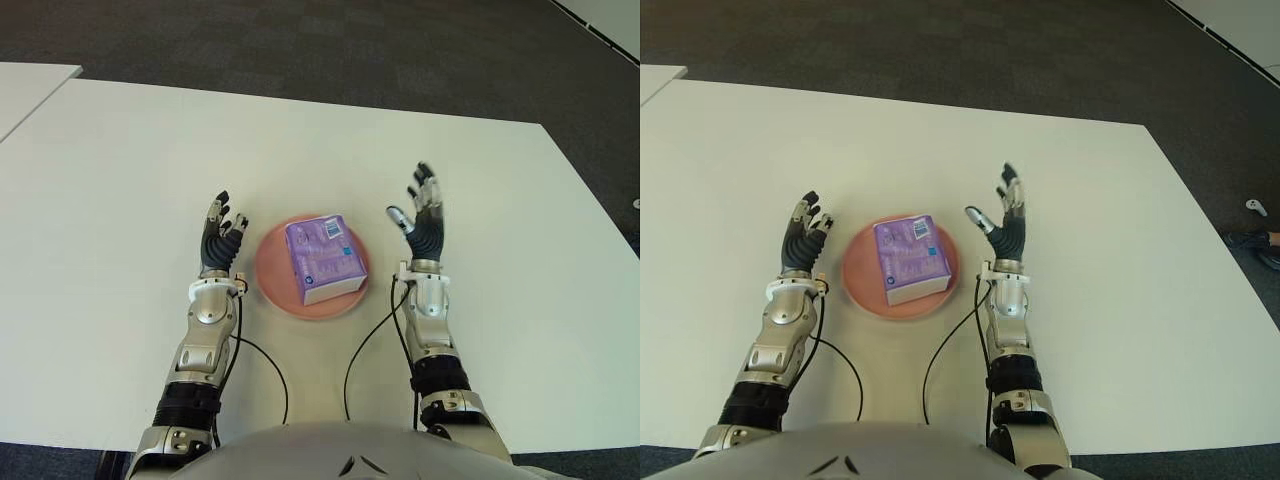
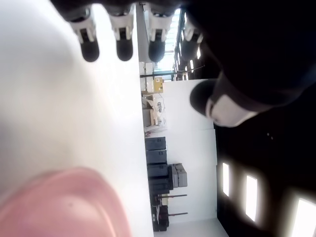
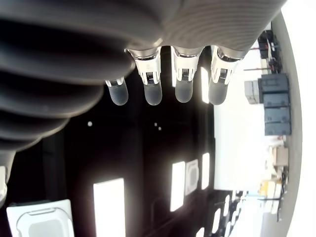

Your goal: Put the tissue paper into the plate.

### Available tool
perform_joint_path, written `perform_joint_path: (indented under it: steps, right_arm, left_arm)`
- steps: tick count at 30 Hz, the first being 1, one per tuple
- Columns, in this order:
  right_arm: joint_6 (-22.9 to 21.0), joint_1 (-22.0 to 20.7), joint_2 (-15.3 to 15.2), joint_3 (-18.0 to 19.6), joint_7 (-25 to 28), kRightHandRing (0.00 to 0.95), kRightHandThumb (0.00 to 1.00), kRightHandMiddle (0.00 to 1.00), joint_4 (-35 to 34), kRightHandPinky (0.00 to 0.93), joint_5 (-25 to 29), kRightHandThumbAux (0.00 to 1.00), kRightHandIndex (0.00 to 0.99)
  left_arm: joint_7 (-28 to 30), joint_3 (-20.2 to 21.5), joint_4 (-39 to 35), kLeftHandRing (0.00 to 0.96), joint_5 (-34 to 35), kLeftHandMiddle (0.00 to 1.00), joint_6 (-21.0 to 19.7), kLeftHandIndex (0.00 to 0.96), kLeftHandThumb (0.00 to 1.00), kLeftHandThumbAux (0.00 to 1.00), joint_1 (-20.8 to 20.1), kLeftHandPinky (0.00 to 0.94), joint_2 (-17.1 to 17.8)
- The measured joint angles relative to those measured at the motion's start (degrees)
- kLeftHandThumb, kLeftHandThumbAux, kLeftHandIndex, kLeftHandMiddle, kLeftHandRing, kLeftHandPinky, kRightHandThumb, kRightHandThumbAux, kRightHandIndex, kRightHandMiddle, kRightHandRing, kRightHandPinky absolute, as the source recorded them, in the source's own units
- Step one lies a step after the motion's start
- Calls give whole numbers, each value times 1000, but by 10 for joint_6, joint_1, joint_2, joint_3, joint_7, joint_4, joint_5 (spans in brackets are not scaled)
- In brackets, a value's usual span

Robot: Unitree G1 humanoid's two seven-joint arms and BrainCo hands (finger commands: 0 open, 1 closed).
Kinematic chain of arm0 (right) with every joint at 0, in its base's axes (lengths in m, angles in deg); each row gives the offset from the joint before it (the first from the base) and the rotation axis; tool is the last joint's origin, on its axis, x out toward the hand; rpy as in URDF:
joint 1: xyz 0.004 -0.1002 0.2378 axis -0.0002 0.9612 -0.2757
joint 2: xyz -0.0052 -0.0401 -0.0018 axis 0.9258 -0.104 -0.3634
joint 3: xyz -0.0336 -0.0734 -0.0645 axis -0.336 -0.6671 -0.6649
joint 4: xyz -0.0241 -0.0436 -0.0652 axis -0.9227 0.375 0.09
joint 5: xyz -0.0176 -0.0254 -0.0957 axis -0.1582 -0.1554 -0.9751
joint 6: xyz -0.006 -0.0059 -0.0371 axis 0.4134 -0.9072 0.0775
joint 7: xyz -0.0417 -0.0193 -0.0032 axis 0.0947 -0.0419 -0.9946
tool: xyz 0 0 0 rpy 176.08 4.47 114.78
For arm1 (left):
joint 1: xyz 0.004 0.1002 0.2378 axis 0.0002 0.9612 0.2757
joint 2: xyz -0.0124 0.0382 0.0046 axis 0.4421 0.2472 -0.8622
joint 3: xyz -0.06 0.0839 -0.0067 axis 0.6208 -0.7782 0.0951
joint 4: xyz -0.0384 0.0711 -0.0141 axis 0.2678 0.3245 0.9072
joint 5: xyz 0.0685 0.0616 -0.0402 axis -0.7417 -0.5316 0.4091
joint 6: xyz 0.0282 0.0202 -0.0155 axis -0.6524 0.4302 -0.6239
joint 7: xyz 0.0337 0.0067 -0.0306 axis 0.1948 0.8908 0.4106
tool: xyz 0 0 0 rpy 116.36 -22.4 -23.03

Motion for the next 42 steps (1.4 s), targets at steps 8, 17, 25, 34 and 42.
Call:
perform_joint_path:
  steps: [8,17,25,34,42]
  right_arm:
    - [-31,9,-19,-6,30,0,0,0,27,0,3,700,0]
    - [-55,15,-23,-9,47,0,0,0,12,0,12,715,0]
    - [-79,19,-26,-10,61,0,0,0,-1,0,18,696,0]
    - [-103,25,-29,-10,72,0,0,0,-17,0,25,701,0]
    - [-115,39,-29,-10,82,0,0,0,-41,0,34,716,0]
  left_arm:
    - [12,-10,-37,0,-1,0,-8,0,0,559,7,0,-2]
    - [15,-25,-63,0,-2,0,-2,0,0,556,17,0,-1]
    - [14,-25,-77,0,-13,0,-4,0,0,565,28,0,-1]
    - [14,-24,-81,0,-12,0,-11,0,0,583,28,0,-1]
    - [17,-14,-54,0,-7,0,-8,0,0,563,19,0,3]
